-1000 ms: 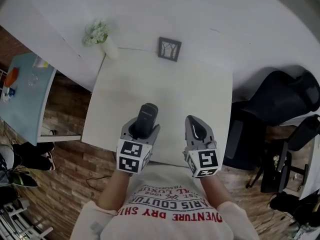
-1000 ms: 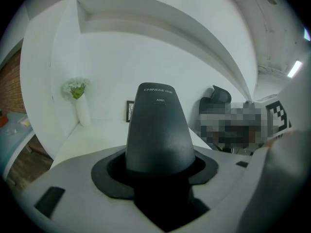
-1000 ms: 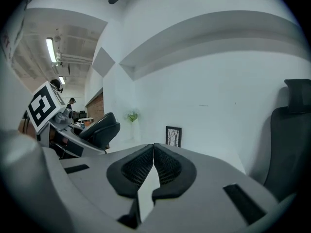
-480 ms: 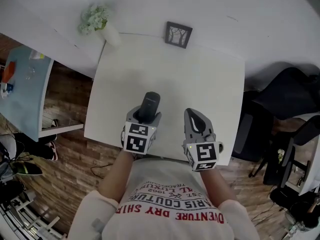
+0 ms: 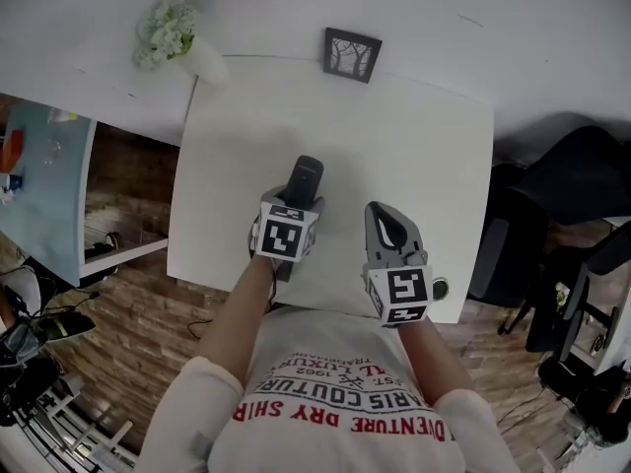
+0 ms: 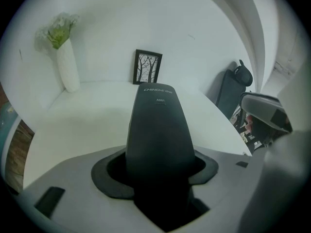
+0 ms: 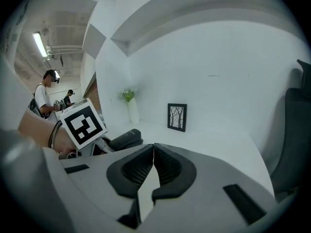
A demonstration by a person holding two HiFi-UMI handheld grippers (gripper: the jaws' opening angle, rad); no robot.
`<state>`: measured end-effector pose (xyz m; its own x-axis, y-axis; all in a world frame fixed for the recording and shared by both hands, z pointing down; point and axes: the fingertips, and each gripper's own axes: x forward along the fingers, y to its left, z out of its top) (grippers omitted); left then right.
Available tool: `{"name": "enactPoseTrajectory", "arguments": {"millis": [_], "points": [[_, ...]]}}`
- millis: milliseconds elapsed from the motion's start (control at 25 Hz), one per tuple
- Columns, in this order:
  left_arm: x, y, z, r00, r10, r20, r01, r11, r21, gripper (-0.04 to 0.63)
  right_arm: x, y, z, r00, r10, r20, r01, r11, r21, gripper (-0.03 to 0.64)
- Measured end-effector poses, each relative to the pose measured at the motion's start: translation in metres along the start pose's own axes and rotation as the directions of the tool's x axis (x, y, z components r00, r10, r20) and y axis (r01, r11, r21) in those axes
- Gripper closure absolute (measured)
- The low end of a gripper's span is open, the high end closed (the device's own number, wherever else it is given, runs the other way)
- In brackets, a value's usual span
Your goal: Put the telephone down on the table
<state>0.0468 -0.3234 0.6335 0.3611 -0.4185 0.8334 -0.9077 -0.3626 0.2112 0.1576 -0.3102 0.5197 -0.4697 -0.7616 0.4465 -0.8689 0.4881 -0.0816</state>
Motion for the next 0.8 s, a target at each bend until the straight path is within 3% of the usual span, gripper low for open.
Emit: {"name": "enactPoseTrajectory", "arguments": {"millis": [400, 800], "points": [[0.037, 0.003, -0.02, 0.992, 0.029, -0.122, -0.032, 0.999, -0.022, 0.311, 0.013, -0.012, -0.01, 0.999, -0.008, -0.039, 0.008, 1.0, 0.015, 0.591], [0.041, 0.003, -0.023, 0.987, 0.072, -0.145, -0.066, 0.997, 0.043, 0.311, 0.017, -0.017, -0.013, 0.999, 0.005, -0.048, -0.004, 1.0, 0.004, 0.592]]}}
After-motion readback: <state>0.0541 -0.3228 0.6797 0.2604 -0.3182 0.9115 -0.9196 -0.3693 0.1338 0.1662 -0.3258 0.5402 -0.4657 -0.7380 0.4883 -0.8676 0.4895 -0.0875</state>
